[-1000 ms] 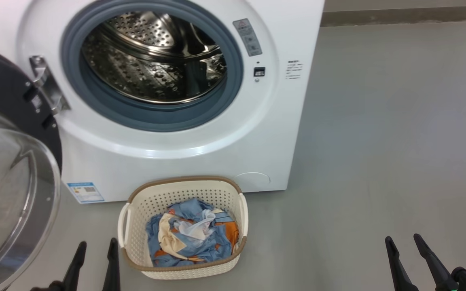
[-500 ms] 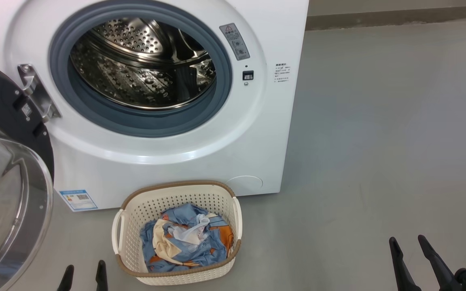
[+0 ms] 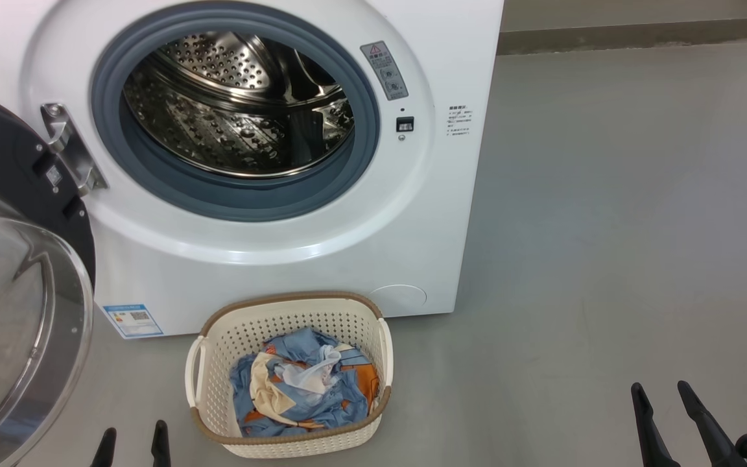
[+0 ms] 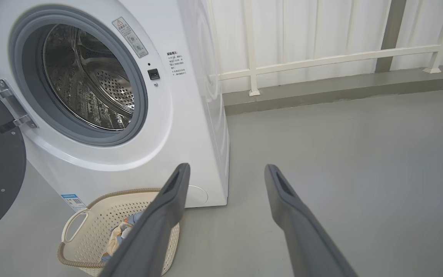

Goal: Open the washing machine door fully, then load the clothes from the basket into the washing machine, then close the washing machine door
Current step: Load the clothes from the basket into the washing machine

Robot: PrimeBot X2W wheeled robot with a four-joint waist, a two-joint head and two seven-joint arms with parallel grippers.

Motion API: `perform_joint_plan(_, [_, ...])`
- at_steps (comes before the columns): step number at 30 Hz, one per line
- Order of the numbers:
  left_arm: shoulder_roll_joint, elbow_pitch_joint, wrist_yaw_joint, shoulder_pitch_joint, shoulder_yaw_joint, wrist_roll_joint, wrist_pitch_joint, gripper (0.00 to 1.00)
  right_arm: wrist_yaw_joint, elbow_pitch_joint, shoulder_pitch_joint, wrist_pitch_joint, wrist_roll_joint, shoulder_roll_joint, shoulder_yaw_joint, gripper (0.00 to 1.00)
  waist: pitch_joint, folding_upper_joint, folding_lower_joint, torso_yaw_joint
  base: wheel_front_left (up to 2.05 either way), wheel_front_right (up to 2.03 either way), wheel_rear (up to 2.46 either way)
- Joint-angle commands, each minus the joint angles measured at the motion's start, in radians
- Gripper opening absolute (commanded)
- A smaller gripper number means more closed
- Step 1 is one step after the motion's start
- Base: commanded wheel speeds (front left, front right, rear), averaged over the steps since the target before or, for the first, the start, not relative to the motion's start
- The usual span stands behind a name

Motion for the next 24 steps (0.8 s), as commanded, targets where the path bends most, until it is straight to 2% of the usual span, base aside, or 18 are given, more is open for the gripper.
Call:
perform_joint_plan(1, [0.003,-0.02,-0.001,-0.018,0.037,-0.005,-0.012,1.0,0.002,-0.02,-0.011,-0.012,-0.005,-0.017,0.023,1.0,0.0,-0.0001,0.0,0.002,0.0,0.0,0.0])
perform_joint_plan(24, [0.003,0.001,-0.001,-0.02,0.046,-0.033,-0.012,1.0,0.002,-0.019,-0.013,-0.012,-0.003,-0.018,0.027,1.0,0.006,-0.0001,0.0,0.013,0.0,0.0,0.0])
